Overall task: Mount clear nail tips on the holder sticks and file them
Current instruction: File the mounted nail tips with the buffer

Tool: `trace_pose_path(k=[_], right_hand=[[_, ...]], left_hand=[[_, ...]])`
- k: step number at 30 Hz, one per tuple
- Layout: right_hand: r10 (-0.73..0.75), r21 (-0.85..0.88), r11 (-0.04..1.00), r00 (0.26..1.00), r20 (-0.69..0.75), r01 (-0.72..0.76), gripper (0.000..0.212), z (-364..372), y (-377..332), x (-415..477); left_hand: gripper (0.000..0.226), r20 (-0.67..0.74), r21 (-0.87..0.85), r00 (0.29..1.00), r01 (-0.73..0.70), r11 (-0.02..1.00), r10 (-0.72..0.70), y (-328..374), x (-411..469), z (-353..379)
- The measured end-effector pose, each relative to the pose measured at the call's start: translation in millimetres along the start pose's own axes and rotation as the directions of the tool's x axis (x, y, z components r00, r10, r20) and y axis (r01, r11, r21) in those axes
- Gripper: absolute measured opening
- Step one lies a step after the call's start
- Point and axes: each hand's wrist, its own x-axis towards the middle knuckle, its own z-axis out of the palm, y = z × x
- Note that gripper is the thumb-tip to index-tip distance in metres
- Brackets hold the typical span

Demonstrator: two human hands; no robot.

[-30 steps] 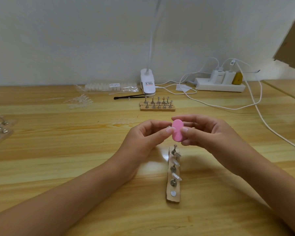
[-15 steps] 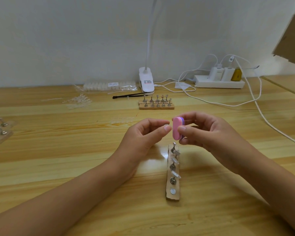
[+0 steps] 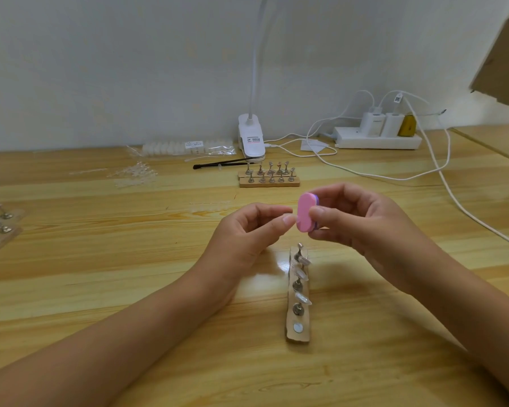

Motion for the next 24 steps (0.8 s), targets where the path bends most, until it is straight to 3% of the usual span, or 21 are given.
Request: trace_pose_path(k=[4, 8, 11, 16, 20, 24], right_hand=[[0.042, -0.044, 0.998, 0.997, 0.07, -0.039, 0.041, 1, -2, -2], [0.005, 0.024, 1.0, 1.0, -0.007, -0.005, 0.042, 1, -3, 0], [0.04, -0.061, 0.998, 0.996, 0.083, -0.035, 0.042, 8, -1, -3], [-0.073, 0.02, 0.997, 0.995, -0.067, 0.074, 0.039, 14, 2, -1], [-0.034, -0.027, 0.999, 0.999, -0.006, 0.034, 0.041, 17, 3, -4], [-0.101, 0.048, 0.993, 0.988, -0.116, 0.107, 0.04, 14, 2, -2]], left_hand=[[0.03, -0.008, 0.001, 1.0, 0.012, 1.0, -0.012, 0, 0, 0], [0.031, -0.012, -0.008, 1.0, 0.023, 1.0, -0.023, 0, 0, 0], [0.027, -0.044, -0.034, 0.998, 0.039, 0.999, -0.041, -1, 2, 0], [0.028, -0.029, -0.043, 0.998, 0.057, 0.997, -0.058, 1, 2, 0], [0.029, -0.029, -0.071, 0.997, 0.064, 0.995, -0.067, 3, 1, 0], [0.024, -0.031, -0.082, 0.997, 0.073, 0.994, -0.076, 3, 2, 0]])
